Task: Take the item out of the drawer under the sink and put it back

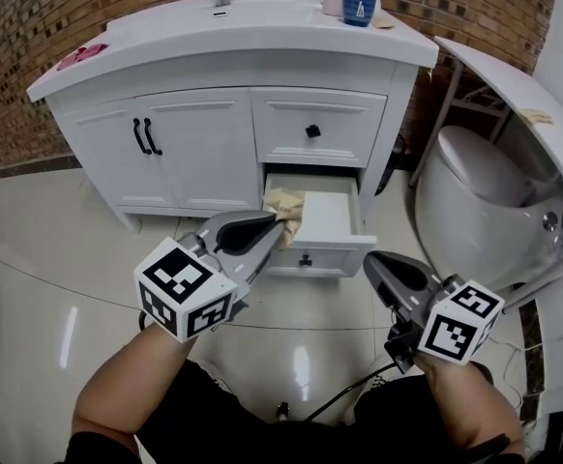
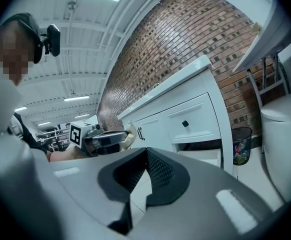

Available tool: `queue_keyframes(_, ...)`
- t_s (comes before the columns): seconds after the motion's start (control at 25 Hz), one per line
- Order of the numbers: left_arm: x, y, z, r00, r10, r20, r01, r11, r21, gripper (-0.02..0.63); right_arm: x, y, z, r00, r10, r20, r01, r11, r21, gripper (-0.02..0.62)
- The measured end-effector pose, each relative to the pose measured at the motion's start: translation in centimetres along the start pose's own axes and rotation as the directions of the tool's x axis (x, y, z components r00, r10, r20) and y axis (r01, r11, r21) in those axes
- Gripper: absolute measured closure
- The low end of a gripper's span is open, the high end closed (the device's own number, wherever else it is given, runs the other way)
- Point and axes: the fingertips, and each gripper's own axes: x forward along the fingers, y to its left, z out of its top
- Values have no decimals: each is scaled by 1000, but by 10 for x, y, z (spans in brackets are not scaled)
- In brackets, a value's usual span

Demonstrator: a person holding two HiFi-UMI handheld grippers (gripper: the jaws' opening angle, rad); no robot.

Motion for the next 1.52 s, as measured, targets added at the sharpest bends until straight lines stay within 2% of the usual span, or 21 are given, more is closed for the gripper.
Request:
queue_keyframes(0.12, -25, -15, 0, 999, 15, 47, -14, 1000, -23, 588, -5, 7, -1, 1000, -5, 11, 5, 1000, -8, 591)
queue_keyframes(0.48, -50, -22, -26, 998, 12, 57, -5, 992, -123, 588, -10, 44, -5, 999, 34, 8, -33, 997, -71, 591)
queue_keyframes(0.64, -56, -33, -27, 998, -8, 61, 14, 995, -95, 588, -10, 52, -7, 999, 48, -9, -48, 995, -92, 591)
queue_keyframes(0.84, -57, -44, -29, 997, -50, 57, 56, 993, -104, 588, -8, 51, -18, 998, 47, -38, -50, 996, -69, 591)
queue_keyframes(1.52, -57, -42, -30, 999, -30, 35, 32, 997, -63, 589, -7, 46, -18, 999, 37, -29, -38, 998, -45, 591)
